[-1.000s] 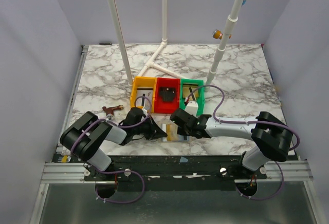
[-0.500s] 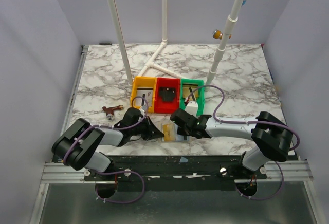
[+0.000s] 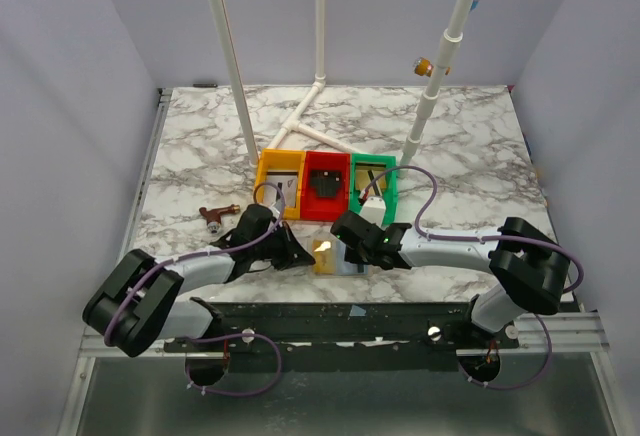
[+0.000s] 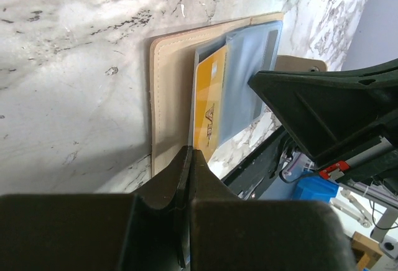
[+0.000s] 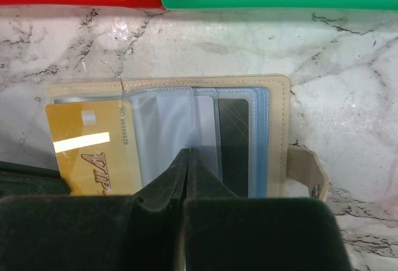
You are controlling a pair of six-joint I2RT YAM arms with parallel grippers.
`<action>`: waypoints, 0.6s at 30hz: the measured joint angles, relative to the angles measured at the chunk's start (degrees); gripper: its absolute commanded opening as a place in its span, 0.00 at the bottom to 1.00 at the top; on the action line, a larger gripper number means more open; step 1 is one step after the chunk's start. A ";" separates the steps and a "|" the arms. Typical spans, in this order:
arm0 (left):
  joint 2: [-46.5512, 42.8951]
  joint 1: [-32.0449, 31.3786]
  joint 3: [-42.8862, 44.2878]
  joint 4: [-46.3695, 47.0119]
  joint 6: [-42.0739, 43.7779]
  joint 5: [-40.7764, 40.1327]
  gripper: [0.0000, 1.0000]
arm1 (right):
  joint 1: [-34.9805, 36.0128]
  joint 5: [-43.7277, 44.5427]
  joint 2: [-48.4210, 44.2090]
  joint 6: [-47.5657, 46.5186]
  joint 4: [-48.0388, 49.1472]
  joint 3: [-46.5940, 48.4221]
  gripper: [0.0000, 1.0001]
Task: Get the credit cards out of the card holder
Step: Remove the credit card from the card holder.
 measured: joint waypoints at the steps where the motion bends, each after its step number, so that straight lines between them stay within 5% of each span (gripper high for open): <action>1: -0.31 0.00 0.26 -0.74 0.31 -0.13 0.00 | 0.00 0.00 0.00 0.00 0.00 0.09 0.01; 18: -4.98 0.00 2.21 -9.42 3.69 -1.95 0.00 | 0.02 0.00 -0.15 -0.02 -0.20 0.66 0.01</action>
